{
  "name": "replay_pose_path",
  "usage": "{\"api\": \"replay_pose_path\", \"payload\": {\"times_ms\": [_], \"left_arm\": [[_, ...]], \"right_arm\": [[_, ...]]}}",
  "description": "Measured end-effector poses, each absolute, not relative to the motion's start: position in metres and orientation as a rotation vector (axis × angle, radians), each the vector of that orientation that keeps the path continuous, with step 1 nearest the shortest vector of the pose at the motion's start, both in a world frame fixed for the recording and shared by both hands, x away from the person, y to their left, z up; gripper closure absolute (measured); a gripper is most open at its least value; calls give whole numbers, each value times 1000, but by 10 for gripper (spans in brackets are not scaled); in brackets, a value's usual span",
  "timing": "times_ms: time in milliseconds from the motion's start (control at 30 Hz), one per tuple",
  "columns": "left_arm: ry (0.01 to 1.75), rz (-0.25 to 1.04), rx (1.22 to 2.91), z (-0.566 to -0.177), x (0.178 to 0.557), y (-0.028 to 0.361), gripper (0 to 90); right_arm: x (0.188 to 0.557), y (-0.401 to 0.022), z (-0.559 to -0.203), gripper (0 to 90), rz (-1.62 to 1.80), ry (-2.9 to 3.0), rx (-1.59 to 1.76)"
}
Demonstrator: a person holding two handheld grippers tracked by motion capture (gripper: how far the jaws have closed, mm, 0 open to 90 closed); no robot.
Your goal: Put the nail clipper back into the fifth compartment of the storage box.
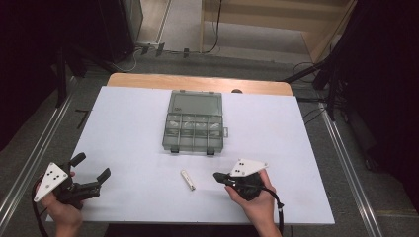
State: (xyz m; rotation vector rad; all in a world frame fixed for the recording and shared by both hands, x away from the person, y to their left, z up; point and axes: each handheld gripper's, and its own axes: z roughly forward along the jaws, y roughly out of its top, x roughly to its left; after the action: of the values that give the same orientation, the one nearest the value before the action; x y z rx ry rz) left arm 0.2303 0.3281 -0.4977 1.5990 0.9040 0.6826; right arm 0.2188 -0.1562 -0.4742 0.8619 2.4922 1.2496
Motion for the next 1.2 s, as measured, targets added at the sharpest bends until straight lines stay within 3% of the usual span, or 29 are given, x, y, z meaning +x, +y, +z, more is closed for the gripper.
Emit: {"api": "replay_pose_path", "payload": {"times_ms": [600,1200], "left_arm": [[897,676,1603,-497,231,328,0],[893,672,1609,-497,231,328,0]], "right_arm": [[228,-104,-475,900,1233,2648,721],[234,-65,-504,900,1140,2754,580]]}}
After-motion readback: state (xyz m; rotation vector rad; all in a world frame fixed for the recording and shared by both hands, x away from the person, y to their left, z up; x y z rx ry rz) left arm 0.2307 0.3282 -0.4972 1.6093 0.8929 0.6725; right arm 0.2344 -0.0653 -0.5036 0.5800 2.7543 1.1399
